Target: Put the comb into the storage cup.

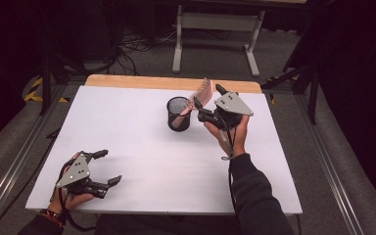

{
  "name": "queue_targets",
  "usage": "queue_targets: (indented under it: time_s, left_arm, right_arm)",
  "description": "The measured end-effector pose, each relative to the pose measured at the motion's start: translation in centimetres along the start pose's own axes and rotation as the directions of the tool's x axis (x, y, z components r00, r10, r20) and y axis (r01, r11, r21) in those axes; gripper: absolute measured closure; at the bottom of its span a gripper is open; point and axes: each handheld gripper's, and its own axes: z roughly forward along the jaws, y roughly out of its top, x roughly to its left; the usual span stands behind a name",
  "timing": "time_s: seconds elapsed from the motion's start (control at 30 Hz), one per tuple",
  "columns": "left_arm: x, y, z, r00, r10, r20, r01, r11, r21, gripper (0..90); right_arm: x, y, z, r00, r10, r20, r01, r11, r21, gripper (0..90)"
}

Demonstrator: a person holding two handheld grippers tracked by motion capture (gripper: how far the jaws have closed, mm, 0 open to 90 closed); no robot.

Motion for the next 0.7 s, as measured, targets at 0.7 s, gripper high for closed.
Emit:
queue_targets:
  time_s: [0.7]
  left_arm:
    - [0.0, -0.1, 0.2, 1.0000, -0.003, 0.005, 0.003, 1.0000, 0.008, 7.9]
  right_arm:
    - [-0.1, -0.5, -1.7, 0.9987, -0.003, -0.050, 0.003, 1.000, 0.011, 4.3]
